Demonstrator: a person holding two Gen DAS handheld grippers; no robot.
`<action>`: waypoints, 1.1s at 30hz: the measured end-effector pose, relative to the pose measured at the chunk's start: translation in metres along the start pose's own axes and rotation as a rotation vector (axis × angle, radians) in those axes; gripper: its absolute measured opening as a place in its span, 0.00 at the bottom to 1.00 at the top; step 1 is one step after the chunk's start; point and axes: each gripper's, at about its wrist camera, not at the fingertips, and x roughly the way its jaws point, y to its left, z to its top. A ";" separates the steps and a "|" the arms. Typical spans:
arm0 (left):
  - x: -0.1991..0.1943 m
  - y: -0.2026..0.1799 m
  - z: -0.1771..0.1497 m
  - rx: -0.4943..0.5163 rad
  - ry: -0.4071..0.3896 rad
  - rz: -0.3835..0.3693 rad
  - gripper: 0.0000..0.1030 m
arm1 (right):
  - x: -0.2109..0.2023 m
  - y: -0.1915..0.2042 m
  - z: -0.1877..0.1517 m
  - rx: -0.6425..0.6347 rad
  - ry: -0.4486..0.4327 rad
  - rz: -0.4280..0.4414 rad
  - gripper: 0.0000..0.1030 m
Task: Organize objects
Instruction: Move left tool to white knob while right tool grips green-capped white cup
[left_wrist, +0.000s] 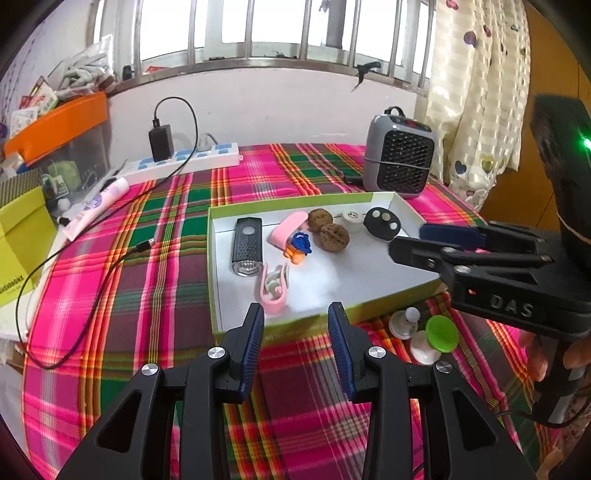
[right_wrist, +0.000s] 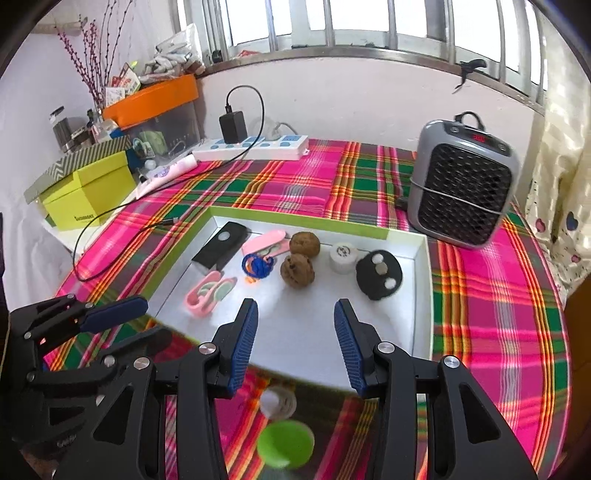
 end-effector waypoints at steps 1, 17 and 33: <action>-0.002 0.000 -0.001 -0.003 0.000 -0.003 0.33 | -0.004 0.001 -0.003 0.000 -0.006 -0.001 0.43; -0.012 -0.020 -0.026 0.012 0.016 -0.062 0.33 | -0.033 -0.001 -0.055 0.042 -0.009 -0.011 0.43; -0.005 -0.021 -0.035 -0.009 0.052 -0.065 0.33 | -0.016 0.008 -0.074 0.020 0.038 -0.017 0.43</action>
